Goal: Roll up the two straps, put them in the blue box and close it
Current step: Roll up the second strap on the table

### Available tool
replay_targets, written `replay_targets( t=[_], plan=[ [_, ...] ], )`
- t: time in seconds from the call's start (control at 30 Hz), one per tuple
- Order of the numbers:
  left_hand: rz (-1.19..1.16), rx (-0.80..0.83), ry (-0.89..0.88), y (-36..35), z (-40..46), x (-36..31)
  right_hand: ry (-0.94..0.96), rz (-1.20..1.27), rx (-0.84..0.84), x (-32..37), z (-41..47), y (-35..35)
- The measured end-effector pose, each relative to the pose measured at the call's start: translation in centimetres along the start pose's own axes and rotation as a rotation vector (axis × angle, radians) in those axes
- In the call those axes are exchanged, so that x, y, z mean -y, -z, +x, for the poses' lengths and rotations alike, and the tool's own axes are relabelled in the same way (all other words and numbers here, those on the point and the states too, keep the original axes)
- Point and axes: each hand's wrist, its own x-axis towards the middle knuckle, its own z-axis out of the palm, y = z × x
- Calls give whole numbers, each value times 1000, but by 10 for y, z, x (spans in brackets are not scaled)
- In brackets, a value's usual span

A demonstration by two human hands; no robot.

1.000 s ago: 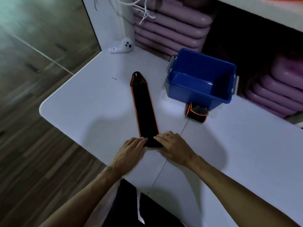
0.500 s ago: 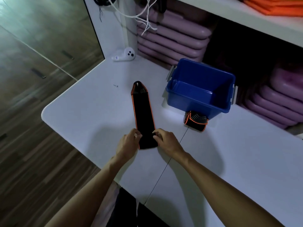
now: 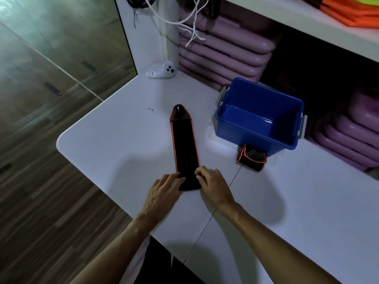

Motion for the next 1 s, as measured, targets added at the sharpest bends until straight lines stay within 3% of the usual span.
replay_targets(
  t=[0.17, 0.33, 0.5, 0.7, 0.83, 1.0],
  plan=[
    [-82, -14, -23, 11, 13, 3, 166, -278, 168, -24, -9, 14],
    [-289, 61, 65, 20, 26, 6, 138, -129, 120, -19, -4, 17],
    [-422, 157, 273, 13, 38, 14, -40, -43, 151, -19, 3, 7],
    [-423, 85, 351, 5, 39, 6, -185, -12, 123, -12, 9, 5],
    [-409, 51, 326, 7, 41, 4, -223, 45, -9, -6, 3, 3],
    [-266, -37, 278, 12, 33, 0, -39, -99, -31, -3, 0, 2]
  ],
)
